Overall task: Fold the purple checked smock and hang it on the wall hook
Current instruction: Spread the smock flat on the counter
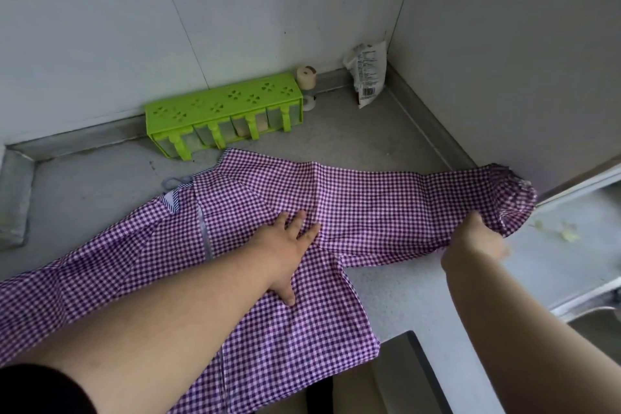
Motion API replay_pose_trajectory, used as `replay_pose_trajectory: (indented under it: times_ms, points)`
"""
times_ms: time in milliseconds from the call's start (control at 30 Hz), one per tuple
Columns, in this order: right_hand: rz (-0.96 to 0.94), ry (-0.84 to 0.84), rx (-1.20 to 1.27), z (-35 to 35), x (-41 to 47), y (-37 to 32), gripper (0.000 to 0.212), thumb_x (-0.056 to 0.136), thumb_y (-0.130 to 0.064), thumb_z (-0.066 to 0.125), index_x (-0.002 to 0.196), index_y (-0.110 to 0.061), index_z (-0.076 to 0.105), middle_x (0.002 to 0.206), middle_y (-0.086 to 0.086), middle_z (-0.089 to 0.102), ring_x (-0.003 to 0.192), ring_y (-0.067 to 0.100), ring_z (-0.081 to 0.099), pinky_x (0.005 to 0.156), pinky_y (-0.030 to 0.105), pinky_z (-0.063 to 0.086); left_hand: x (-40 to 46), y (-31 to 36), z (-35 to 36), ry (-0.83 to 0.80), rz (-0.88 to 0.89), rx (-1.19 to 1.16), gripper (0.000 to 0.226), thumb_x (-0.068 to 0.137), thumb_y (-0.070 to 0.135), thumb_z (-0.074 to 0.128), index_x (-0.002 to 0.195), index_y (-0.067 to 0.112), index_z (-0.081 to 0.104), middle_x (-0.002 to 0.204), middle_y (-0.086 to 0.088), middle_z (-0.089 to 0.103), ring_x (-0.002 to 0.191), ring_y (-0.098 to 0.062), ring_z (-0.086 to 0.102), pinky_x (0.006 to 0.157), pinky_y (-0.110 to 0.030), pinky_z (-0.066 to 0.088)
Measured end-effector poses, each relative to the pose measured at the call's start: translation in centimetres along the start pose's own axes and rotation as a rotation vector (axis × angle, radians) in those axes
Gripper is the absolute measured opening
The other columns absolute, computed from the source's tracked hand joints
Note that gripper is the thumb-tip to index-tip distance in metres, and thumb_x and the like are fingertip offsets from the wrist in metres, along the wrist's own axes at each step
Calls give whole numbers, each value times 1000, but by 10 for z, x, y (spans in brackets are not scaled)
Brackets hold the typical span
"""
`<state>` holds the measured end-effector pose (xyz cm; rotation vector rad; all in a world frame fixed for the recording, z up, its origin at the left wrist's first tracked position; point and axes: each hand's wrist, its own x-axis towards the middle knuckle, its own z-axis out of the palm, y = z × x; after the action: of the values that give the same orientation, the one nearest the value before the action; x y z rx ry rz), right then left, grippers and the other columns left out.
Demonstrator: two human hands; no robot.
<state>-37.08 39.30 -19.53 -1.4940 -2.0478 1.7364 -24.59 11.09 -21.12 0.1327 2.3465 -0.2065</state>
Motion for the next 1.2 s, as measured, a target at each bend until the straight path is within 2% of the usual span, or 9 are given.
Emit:
replay_pose_trajectory:
  times_ms: [67, 167, 300, 467, 600, 767, 934, 1034, 1201]
  points:
    - [-296, -48, -131, 1, -41, -3, 30, 94, -31, 59, 117, -13, 51, 106, 8, 56, 94, 31, 56, 90, 37, 49, -1, -1, 0, 1, -3, -3, 154, 67, 75, 83, 159, 31, -34, 169, -9, -35, 160, -40, -16, 128, -60, 22]
    - [-806, -385, -510, 5, -81, 15, 9, 95, -21, 63, 99, -22, 55, 100, 2, 61, 93, 28, 62, 75, 35, 51, -3, -2, 2, 17, -2, -14, 152, 68, 76, 82, 161, 30, -29, 170, -7, -34, 161, -39, -14, 128, -60, 20]
    - [-1136, -905, -1138, 28, -117, 57, 64, 94, -53, 63, 150, -34, 40, 157, -5, 42, 143, 19, 42, 116, 43, 40, -11, -6, 9, 76, 16, -23, 143, 74, 80, 74, 167, 21, -17, 174, -8, -26, 163, -34, -8, 130, -55, 17]
    - [-1181, -996, -1542, 42, -108, 80, 109, 78, -78, 64, 161, -42, 2, 173, -3, -8, 159, 25, -7, 128, 55, 8, -47, -41, 37, 235, -45, -169, 102, 95, 72, 53, 169, 21, 5, 177, -4, -2, 162, -28, 7, 130, -55, 16]
    - [-1201, -956, -1572, 54, -96, 65, 115, 69, -82, 68, 160, -44, 9, 173, -2, -3, 159, 27, 0, 126, 59, 13, -91, -86, 93, 352, -288, -273, 78, 99, 63, 47, 161, 23, 24, 172, -6, 16, 157, -28, 21, 128, -48, 25]
    - [-1327, -756, -1686, 76, -120, 53, 109, 70, -82, 65, 157, -31, 26, 170, 9, 14, 154, 34, 21, 123, 60, 22, -130, -126, 152, 245, -536, -476, 87, 96, 73, 45, 167, 34, 13, 176, -6, 0, 161, -31, 11, 130, -52, 22]
    - [-1541, -1071, -1407, 94, -218, 97, 88, 87, -66, 61, 157, -39, 17, 171, 3, 11, 156, 31, 17, 119, 56, 33, -133, -136, 162, 137, -515, -604, 95, 90, 83, 45, 164, 48, -4, 177, 2, -14, 162, -35, -2, 127, -62, 20]
    - [-1536, -1187, -1510, 112, -269, 136, 98, 84, -69, 65, 159, -43, 6, 173, 3, -2, 159, 31, 6, 118, 59, 29, -134, -146, 158, 214, -455, -531, 92, 90, 80, 50, 165, 44, 12, 177, -3, 1, 159, -34, 12, 127, -54, 24]
    - [-1460, -1123, -1685, 135, -282, 151, 118, 74, -73, 74, 161, -43, 0, 172, 4, -11, 158, 36, -3, 118, 64, 25, -127, -176, 150, 524, -433, -417, 62, 96, 51, 64, 154, 38, 44, 174, -8, 8, 157, -33, 17, 126, -52, 23]
